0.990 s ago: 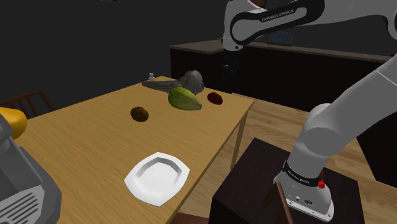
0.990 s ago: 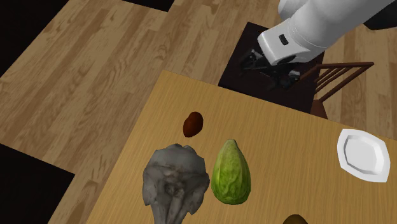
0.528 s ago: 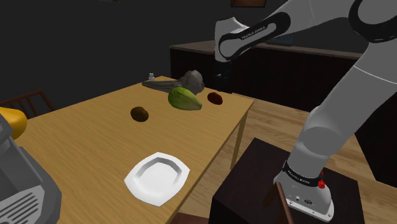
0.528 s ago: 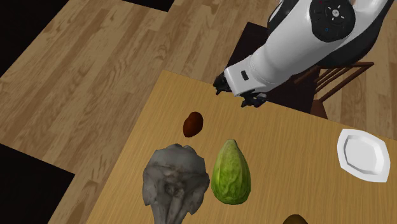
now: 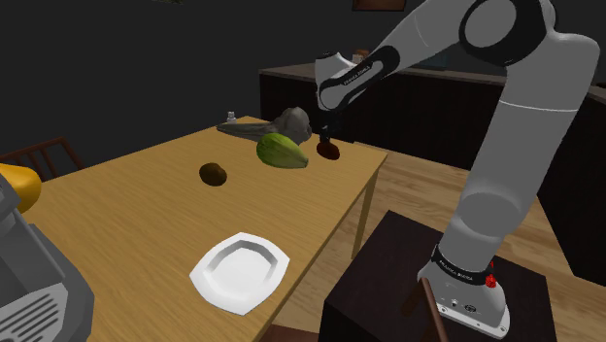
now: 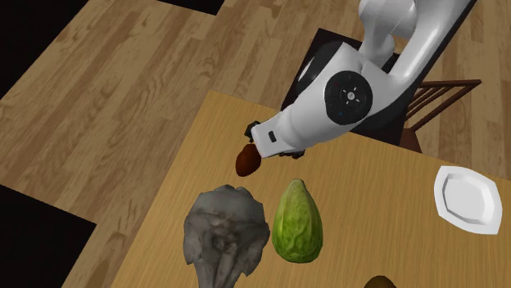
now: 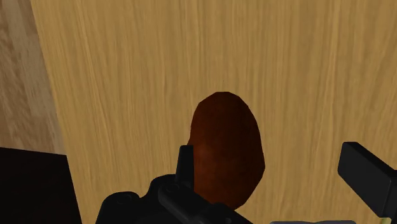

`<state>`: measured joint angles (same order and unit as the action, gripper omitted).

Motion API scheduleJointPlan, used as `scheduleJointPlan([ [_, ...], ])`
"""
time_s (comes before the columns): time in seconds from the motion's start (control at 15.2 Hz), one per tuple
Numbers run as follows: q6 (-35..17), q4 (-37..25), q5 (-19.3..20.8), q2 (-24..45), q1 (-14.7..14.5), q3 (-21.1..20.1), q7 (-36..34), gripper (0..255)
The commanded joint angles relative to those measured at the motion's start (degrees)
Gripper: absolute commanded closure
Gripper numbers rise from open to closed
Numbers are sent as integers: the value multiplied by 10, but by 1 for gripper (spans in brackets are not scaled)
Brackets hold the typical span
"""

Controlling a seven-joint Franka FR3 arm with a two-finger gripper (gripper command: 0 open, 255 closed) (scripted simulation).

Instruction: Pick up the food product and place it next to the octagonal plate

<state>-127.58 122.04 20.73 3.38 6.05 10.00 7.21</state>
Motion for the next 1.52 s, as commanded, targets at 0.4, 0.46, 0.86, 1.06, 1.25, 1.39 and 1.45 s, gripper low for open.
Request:
scheduleJointPlan([
  [0.4,-57,-35,12,90,15,12,5,0],
  [0.46,-63,-34,13,95,17,13,5,0],
  [0.86,-74,-32,14,103,19,15,4,0],
  [1.06,-74,-32,14,103,19,15,4,0],
  [1.25,-74,-32,14,103,19,15,4,255],
  [1.39,-74,-32,14,103,19,15,4,255],
  [1.45,-74,-32,14,103,19,15,4,255],
])
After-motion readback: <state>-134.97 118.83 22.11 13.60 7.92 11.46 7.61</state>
